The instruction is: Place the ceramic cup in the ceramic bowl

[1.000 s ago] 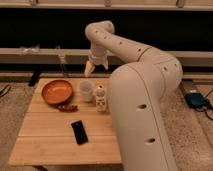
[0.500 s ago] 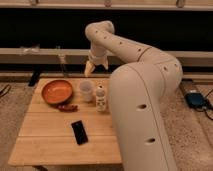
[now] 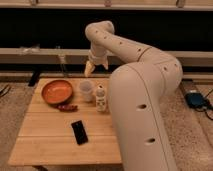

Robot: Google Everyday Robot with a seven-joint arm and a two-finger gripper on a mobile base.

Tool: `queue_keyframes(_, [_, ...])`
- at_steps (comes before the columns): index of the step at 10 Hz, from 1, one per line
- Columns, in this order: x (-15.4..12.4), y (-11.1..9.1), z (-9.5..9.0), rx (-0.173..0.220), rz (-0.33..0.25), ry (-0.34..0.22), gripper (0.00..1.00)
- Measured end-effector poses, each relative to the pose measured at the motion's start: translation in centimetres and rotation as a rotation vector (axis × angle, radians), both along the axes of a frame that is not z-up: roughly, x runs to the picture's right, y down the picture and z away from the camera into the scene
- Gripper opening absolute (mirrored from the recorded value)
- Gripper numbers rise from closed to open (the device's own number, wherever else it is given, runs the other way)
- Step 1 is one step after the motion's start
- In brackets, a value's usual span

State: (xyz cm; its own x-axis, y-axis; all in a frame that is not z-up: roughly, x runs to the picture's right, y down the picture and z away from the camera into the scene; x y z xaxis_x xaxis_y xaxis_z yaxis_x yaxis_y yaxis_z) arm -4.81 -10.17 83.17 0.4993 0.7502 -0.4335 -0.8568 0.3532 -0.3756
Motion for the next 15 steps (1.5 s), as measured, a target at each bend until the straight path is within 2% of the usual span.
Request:
queue_keyframes(9, [0.0,0.0,0.0,0.001,-0.002,0.000,0.80])
queue_keyframes(12, [-1.7,0.3,0.8,0.012,-0.082,-0.011,0.80])
queue_keyframes(13, [-2.6,1.0,1.3,0.000,-0.122,-0.011,0.80])
queue_keyframes(15, [-3.7,2.1,2.0,-0.020,-0.164,-0.011,0.80])
